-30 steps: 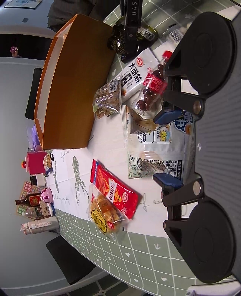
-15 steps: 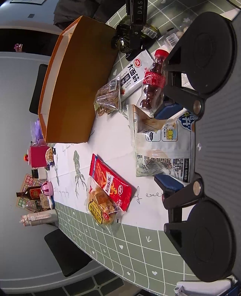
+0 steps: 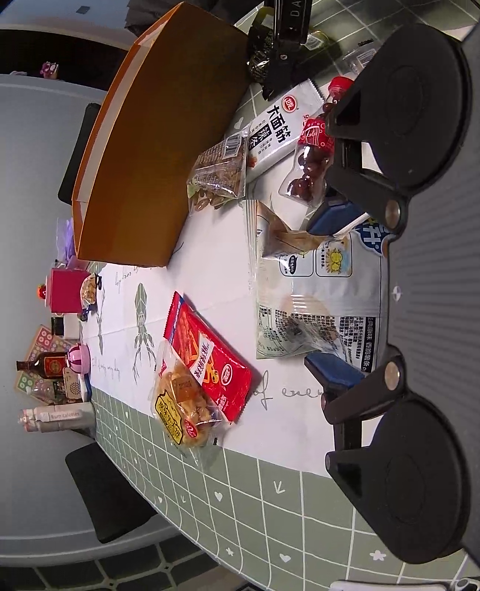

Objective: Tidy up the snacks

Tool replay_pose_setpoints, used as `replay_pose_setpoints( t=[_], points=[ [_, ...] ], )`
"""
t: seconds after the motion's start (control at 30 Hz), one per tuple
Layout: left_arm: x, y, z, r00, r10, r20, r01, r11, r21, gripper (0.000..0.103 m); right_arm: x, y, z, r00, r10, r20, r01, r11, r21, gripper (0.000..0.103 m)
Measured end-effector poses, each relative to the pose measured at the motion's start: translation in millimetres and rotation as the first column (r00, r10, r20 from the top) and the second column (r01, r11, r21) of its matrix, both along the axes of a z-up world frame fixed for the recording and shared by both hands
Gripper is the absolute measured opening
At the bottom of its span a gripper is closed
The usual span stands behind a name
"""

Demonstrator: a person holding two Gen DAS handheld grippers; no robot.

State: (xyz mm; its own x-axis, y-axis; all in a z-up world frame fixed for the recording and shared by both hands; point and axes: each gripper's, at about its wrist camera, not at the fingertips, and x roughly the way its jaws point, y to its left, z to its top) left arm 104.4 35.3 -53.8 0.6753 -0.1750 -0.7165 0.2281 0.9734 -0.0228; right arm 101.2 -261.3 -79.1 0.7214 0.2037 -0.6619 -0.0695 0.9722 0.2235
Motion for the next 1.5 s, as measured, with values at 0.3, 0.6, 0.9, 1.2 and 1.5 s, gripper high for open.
replay_pose_setpoints(
  t=[0.3, 0.6, 0.9, 1.2, 1.5],
  points=[
    [2.1, -5.8, -5.6, 0.998, -0.013, -0.06, 0.014, 1.0, 0.018, 0.086, -0.4, 1.0, -2.2, 1.0, 0.016, 0.016, -0.015, 1.0, -0.019, 0.054],
    [-6.2, -4.0, -0.1, 0.999, -0.029, -0.031, 0.03, 0.999, 0.033, 0.079, -2.6, -3.7, 1.1, 1.0, 0.008, 0.003, -0.008, 1.0, 0.0, 0.052],
    [-10.6, 2.7, 23.1, 0.999, -0.036, 0.004, 0.036, 0.999, 0.004, 0.078, -9.1, -5.1, 17.3, 1.0, 0.015, 0.027, -0.015, 1.0, 0.006, 0.051],
    [-11.0, -5.3, 55.7, 0.995, -0.066, 0.071, 0.065, 0.998, 0.011, 0.078, -17.2, -3.4, 49.2, 0.996, 0.056, 0.07, -0.056, 0.998, -0.005, 0.051],
    [1.8, -32.0, 74.1, 0.987, -0.126, 0.099, 0.125, 0.992, 0.015, 0.078, -15.3, -13.3, 85.3, 0.989, 0.105, 0.1, -0.107, 0.994, 0.013, 0.051]
  ],
)
